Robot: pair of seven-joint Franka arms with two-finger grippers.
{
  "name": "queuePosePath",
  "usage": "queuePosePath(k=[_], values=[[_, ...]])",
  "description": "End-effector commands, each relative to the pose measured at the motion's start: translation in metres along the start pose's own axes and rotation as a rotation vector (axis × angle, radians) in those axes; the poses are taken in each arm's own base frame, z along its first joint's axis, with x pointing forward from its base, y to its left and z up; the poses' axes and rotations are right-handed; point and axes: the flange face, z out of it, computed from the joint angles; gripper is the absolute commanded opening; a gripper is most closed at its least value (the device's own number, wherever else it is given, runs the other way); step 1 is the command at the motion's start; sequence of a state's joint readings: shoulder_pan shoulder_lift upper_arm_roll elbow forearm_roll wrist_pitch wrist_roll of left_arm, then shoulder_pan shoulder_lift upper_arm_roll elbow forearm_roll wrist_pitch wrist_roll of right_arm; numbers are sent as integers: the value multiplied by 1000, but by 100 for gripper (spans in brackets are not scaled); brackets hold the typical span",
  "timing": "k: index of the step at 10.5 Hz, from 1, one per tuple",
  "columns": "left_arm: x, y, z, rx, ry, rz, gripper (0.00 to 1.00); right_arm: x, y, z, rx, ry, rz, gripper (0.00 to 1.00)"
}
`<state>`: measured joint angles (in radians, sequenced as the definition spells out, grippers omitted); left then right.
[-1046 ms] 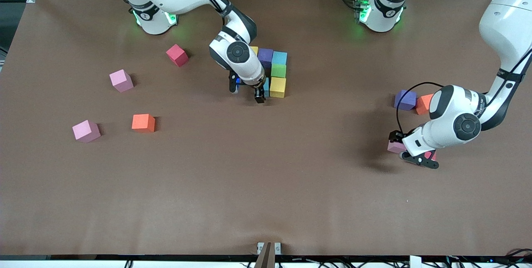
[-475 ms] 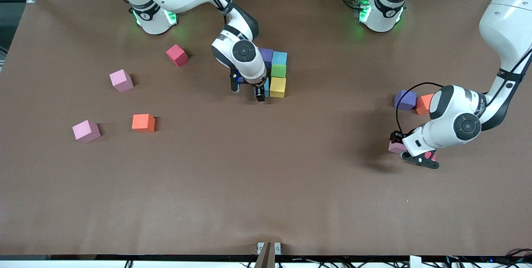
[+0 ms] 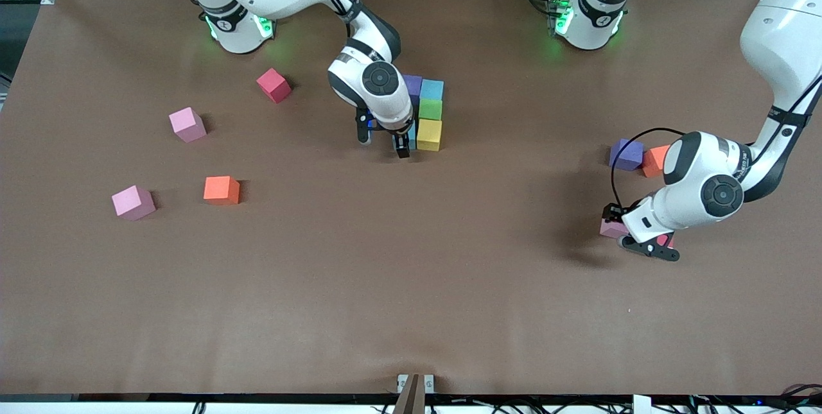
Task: Form number 2 with 11 blocks
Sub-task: 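Release the cyan cube beside the yellow cube with the right gripper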
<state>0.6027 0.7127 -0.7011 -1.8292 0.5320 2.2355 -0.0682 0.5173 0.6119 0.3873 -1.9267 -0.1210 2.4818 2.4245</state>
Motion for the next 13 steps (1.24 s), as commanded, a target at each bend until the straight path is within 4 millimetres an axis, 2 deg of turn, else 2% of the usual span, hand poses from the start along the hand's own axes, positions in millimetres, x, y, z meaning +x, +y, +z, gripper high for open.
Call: queuePosePath(k=[1, 7, 13], values=[[6, 14, -9, 16, 16, -37, 61, -2, -1, -3, -6, 45, -28, 100], [19, 53, -23, 4, 42, -147, 61, 4, 0, -7, -38, 106, -89, 100], [27, 88, -42, -26, 69, -256, 61, 12, -11, -43, -83, 176, -158, 100]])
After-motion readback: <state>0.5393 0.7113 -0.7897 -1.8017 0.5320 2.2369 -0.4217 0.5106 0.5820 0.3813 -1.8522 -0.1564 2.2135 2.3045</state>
